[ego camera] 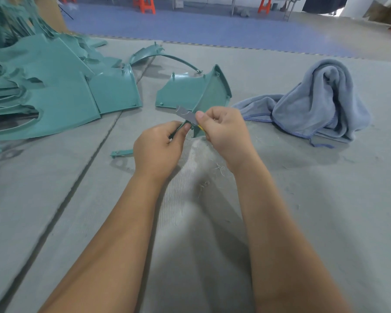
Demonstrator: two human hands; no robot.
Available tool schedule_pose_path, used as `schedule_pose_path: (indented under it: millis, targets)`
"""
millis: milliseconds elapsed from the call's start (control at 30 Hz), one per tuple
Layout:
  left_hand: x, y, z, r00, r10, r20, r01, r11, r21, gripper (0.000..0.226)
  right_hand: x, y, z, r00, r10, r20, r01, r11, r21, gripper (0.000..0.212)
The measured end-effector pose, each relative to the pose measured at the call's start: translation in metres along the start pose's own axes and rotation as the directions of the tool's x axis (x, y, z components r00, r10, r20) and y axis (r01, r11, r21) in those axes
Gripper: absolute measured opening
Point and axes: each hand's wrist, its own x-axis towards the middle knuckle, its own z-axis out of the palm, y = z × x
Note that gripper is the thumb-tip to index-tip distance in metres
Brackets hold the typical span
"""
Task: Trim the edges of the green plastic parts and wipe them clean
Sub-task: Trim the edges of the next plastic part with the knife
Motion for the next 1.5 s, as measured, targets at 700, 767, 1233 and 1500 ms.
schedule_pose_path:
  millis: [700, 767, 1233, 1500]
  targets:
    - [0.002, -0.001, 0.000, 1.000, 0.007, -0.014, -0.006, 0.999, 0.031, 0.048, 0.006, 0.001, 0.017, 0.985, -0.004, -0.170, 0.019, 0.996, 0.083, 0.033]
    - [0.002, 0.000, -0.001, 1.000, 0.006, -0.013, -0.005, 0.999, 0.041, 0.048, 0.005, 0.001, 0.019, 0.985, -0.002, -0.175, 0.019, 0.995, 0.095, 0.031]
    - [-0.003, 0.003, -0.002, 0.997, 0.079, -0.010, -0.078, 0.995, 0.066, 0.039, 0.007, 0.007, -0.002, 0.961, 0.123, -0.249, 0.013, 0.876, 0.481, 0.037]
    - [-0.004, 0.007, -0.005, 0.992, 0.124, -0.015, -0.122, 0.989, 0.081, 0.033, 0.006, 0.011, -0.010, 0.927, 0.184, -0.327, 0.034, 0.826, 0.562, 0.035]
